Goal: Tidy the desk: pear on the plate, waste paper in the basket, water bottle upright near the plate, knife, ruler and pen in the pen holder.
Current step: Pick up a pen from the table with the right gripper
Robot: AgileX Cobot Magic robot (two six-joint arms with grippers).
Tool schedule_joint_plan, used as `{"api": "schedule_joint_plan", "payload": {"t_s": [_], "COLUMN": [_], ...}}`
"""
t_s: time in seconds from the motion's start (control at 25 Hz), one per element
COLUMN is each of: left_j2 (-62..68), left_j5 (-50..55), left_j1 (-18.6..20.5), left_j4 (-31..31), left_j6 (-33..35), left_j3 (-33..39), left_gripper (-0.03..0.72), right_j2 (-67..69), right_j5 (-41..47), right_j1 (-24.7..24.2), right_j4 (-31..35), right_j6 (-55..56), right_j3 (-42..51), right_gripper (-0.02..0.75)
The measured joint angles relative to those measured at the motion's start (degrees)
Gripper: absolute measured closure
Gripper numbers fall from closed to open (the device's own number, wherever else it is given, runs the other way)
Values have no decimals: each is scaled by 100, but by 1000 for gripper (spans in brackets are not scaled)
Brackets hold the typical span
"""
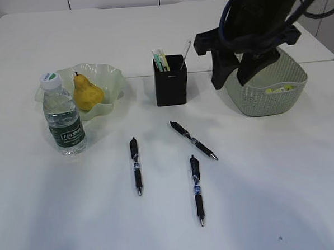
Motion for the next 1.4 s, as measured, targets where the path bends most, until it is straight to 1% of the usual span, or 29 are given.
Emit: {"api": "schedule_joint_plan", "payload": {"t_s": [0.2,0.4,0.56,0.76,1.0,1.2,1.4], "left_j2": [-222,-435,-606,-713,-731,-767,-839], "left_j5": [19,33,33,41,41,41,41], "left_j1": [0,0,-50,-64,-64,-64,-64], "left_j4": [-172,-420,-423,-231,-196,-165,-152], "left_j6": [-22,-22,-22,-22,-22,-22,-22], "left_j3": [0,99,566,1088,1134,1134,1134], "left_gripper": [163,163,163,163,163,163,163], "right_j2": [488,853,1043,1312,1601,1834,2127], "right_j5": [0,0,0,0,-22,-260,-280], "right_j1": [0,9,48,166,236,236,236], "right_j4": [107,130,140,161,366,440,430], "right_j6": [-36,-83,-216,-687,-1488,-1932,-2053], "right_j3": [-478,-742,-770,-812,-825,-970,-1384], "right_gripper": [349,349,349,349,349,349,349]}}
